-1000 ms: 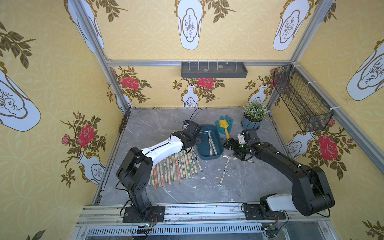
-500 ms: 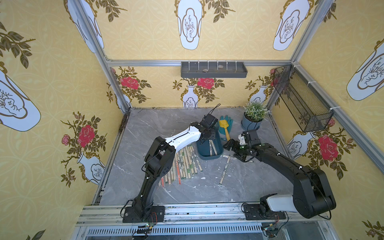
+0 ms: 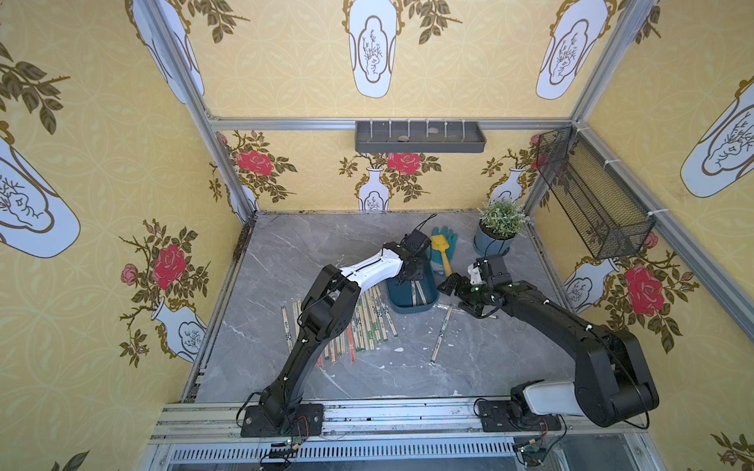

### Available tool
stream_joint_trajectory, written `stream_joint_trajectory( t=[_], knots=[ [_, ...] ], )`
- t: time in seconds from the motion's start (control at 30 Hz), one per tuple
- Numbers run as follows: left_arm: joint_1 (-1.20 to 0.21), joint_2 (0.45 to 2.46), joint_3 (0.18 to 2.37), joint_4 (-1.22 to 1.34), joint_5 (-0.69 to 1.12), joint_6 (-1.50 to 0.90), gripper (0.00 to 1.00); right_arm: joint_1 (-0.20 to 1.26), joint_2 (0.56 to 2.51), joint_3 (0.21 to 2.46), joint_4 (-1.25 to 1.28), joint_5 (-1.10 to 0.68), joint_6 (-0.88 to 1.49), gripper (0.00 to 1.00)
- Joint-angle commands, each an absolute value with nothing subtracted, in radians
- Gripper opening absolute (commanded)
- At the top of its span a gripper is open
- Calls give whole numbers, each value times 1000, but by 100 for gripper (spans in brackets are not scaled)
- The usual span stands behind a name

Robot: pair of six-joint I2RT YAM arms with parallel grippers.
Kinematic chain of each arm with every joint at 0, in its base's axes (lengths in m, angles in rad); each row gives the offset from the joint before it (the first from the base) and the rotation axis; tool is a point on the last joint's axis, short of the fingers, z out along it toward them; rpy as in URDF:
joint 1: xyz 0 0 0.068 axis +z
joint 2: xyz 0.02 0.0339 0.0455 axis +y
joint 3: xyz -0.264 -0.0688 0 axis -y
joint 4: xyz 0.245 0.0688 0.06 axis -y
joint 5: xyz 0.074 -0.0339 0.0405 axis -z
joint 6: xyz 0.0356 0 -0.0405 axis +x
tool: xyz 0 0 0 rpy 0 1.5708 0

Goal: Take the paired disposable chopsticks out of the storage box
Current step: Pick up the paired disposable chopsticks from the storage box.

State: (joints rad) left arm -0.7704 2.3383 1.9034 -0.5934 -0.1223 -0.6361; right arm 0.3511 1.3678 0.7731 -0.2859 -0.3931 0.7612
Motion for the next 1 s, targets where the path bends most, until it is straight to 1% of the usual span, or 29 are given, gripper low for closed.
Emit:
stream_joint_trajectory(
  t=[0.0,0.23,0.3,0.5,0.77,0.97],
  knots=[
    [-770,2364,1910,-623,-142,-621,45,351,1371,783,-268,-393,759,98],
    [-770,2394,1908,-643,-156,-615,44,351,1372,794,-273,-394,756,98],
    [-769,2392,1898,-643,-165,-615,42,351,1372,796,-274,-394,756,97],
    [-765,2372,1864,-622,-173,-614,26,351,1373,800,-276,-394,758,98],
    [-756,2332,1846,-592,-157,-595,0,352,1364,796,-281,-392,758,97],
    [-750,2246,1846,-559,-138,-570,0,352,1364,793,-279,-391,760,97]
  ],
)
